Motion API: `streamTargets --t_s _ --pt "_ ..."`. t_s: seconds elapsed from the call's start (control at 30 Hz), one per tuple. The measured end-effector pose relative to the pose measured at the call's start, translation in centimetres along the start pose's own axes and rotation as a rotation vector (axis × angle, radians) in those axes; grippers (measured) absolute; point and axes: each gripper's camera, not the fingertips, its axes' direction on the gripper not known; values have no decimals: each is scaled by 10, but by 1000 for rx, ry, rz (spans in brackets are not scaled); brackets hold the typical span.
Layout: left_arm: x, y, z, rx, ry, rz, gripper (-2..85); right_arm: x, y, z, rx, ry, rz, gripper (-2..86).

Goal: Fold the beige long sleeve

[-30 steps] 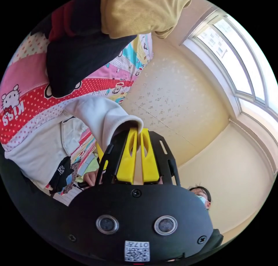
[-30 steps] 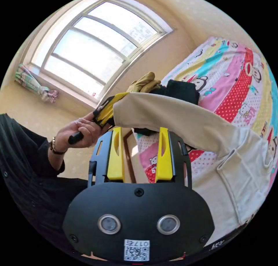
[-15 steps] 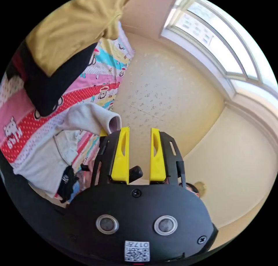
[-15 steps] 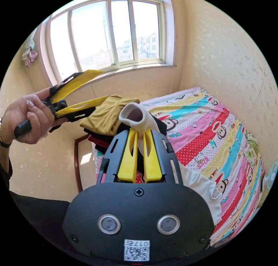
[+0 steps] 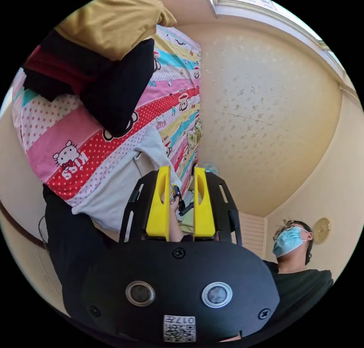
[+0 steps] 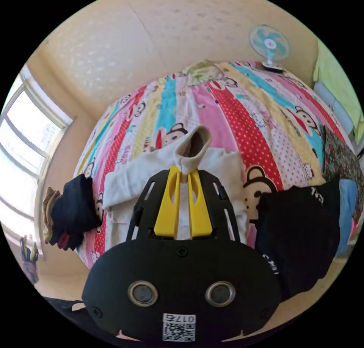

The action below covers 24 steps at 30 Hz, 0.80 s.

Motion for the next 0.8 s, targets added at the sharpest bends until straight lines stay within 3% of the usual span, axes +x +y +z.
streamTargets --t_s 0.07,0.2,0.37,0.47,0.63,0.8 --pt "-35 8 34 -112 -77 15 100 61 4 24 -262 13 116 55" --pt "-75 5 83 -300 -239 93 100 71 25 -25 -241 110 -30 82" --pt "-162 -3 167 -729 -642 259 140 97 90 -70 -472 -40 -101 105" --pt "-222 -1 184 -913 -711 225 165 117 132 -86 -620 -7 -78 119" --pt "-287 -11 166 -863 -721 102 183 165 170 -85 -814 27 112 136" --pt "-330 -18 179 -899 -619 23 170 202 166 -60 -834 -149 332 105"
